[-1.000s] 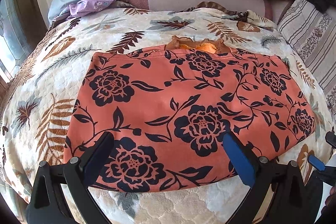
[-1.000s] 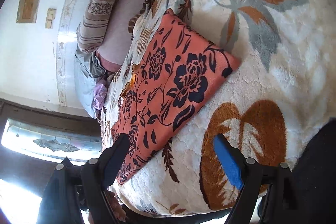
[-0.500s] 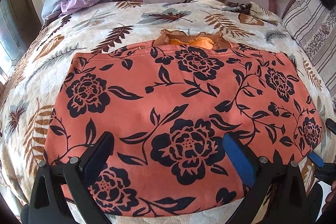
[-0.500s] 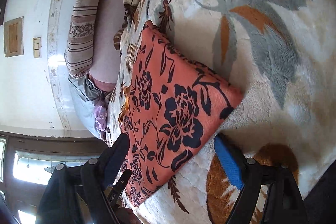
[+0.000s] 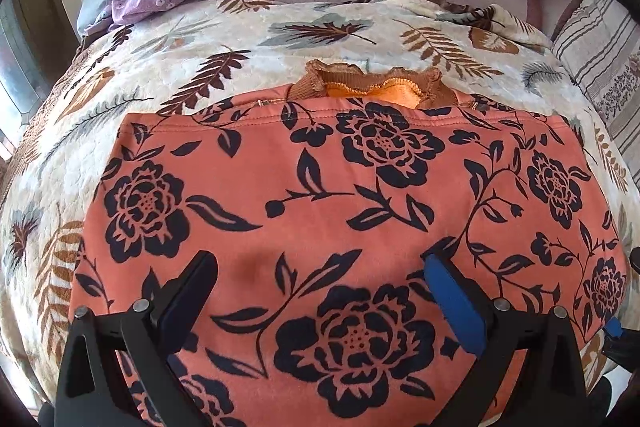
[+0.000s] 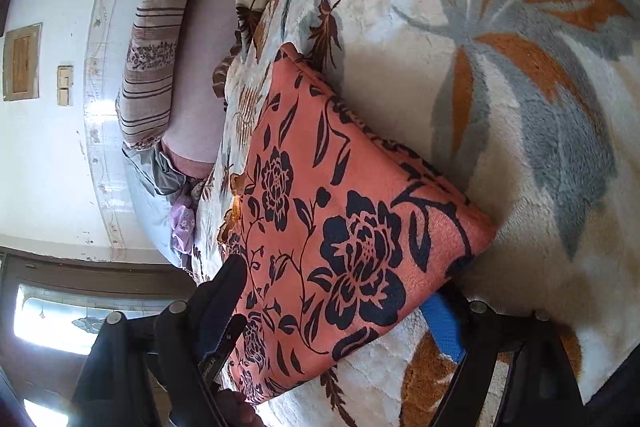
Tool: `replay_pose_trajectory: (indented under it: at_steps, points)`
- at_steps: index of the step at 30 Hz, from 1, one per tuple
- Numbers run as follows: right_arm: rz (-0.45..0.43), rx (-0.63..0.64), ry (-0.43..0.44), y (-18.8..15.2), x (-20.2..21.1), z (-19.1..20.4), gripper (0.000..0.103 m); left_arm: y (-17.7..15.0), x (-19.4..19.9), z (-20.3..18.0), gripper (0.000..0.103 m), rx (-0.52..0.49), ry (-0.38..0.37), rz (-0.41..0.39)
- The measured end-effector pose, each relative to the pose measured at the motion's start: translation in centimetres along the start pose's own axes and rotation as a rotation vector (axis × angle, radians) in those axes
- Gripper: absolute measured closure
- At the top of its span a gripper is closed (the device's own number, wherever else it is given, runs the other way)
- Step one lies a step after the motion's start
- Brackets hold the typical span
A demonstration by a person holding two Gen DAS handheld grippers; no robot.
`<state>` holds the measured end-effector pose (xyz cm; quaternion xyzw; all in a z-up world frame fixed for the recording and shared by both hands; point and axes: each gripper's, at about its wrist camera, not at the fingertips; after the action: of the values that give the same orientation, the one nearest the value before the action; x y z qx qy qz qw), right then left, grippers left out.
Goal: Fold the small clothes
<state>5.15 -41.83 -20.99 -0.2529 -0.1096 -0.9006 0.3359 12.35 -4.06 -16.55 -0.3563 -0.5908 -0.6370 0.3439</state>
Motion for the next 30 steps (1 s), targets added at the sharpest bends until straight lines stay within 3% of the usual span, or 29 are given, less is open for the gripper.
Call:
replay_pose_trajectory:
  at_steps: [6,10,12,14,17,23,30]
  points:
    - [0.011,0.001,0.002,0.2,-0.1,-0.2,0.018,3.3,-3.4,-2.0,0.000,-0.098,0.021,0.063]
    - [0.016,-0.004,0.001,0.3,-0.2,-0.2,0.018,6.6,-4.8,-0.4,0.000,-0.047,0.087,0.076]
    - [0.019,-0.003,-0.001,0.4,-0.2,-0.2,0.018,7.3,-4.4,1.2,0.000,0.028,0.075,0.084]
    - [0.018,0.003,-0.003,0.4,-0.2,-0.1,0.018,6.6,-2.8,2.5,0.000,0.072,0.046,0.055]
    - [0.013,0.014,-0.007,0.3,-0.3,0.0,0.018,3.9,-0.1,2.8,0.000,0.045,0.025,0.016]
    - [-0.003,0.028,-0.020,-0.2,-0.1,0.5,0.018,-1.2,2.7,2.2,0.000,0.017,0.002,0.010]
    - [-0.007,0.047,-0.036,-0.5,0.1,1.5,0.019,-2.2,3.1,1.7,0.000,0.019,0.000,0.009]
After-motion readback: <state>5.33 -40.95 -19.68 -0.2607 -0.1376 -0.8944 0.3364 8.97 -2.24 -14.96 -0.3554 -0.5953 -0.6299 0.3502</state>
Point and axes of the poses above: each gripper's, at about its wrist camera, not at the fingertips, and x roughly against the way its jaws point, z to its left, y to its top, and after that the axes turned 4 degrees about -x, right-handed
